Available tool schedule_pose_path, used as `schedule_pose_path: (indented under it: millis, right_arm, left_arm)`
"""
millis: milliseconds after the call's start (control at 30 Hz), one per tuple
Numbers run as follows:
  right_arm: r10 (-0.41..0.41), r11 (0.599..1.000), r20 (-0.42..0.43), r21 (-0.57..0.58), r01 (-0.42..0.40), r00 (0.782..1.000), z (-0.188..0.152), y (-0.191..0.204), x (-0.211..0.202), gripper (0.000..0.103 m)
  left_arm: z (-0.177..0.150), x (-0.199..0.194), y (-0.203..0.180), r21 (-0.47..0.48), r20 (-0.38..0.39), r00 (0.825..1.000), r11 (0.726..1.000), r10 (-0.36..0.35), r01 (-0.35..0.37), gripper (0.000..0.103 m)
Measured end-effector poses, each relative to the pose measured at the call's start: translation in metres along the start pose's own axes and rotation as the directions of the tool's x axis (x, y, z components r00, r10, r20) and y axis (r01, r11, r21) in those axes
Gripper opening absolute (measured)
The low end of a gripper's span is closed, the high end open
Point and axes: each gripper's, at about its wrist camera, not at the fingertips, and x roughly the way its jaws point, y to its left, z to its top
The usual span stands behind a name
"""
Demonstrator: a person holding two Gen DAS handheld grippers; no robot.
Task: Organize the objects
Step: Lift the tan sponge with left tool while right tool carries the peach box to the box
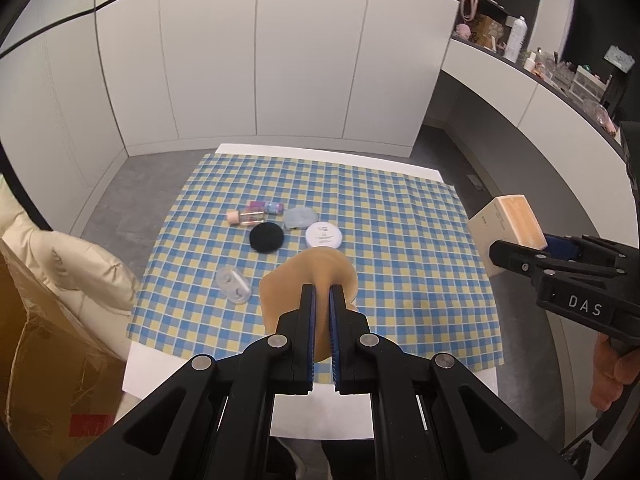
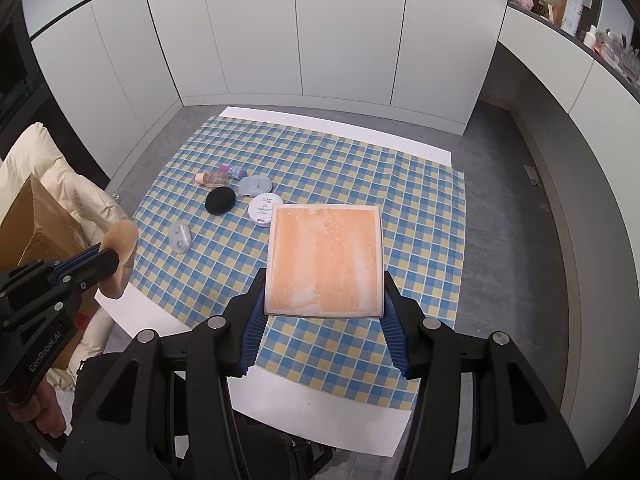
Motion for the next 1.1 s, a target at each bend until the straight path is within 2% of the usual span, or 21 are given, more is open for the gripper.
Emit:
schedule_pose_path:
  millis: [1100]
  right_arm:
    - [0.087, 0.989, 0.020, -0.121, -0.084, 0.996, 0.016, 0.094, 0.007, 0.053]
  left_arm:
    - [-0.012, -0.038, 0.080, -0.115, 0.061, 0.995, 0.991, 0.083, -0.075, 0.006]
